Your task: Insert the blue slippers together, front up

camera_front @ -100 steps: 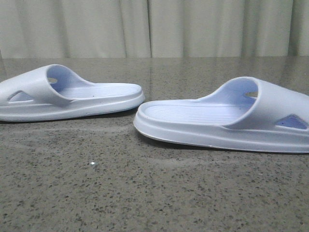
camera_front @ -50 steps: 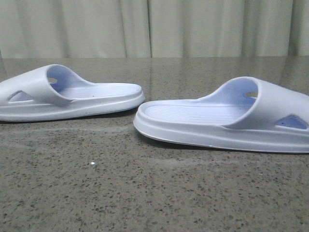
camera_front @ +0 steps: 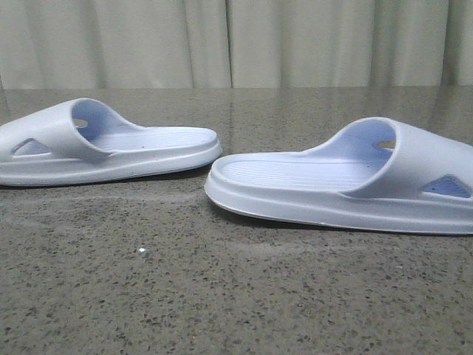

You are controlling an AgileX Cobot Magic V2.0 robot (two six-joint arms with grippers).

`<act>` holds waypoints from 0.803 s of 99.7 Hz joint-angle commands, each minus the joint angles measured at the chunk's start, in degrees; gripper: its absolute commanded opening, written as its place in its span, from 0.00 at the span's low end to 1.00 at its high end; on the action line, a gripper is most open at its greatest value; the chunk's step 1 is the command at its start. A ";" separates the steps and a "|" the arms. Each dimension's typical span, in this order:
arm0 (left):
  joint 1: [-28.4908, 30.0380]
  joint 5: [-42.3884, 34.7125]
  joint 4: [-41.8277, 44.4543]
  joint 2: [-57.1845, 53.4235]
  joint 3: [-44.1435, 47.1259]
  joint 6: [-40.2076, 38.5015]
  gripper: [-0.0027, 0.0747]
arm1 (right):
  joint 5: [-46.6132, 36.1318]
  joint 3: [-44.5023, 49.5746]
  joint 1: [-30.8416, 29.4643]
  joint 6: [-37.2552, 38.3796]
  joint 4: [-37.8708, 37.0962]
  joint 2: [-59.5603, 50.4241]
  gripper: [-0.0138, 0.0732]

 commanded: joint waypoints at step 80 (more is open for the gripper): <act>-0.26 15.20 -30.76 16.07 -26.15 -0.61 0.05 | 14.52 -32.33 -0.06 0.07 2.62 17.56 0.06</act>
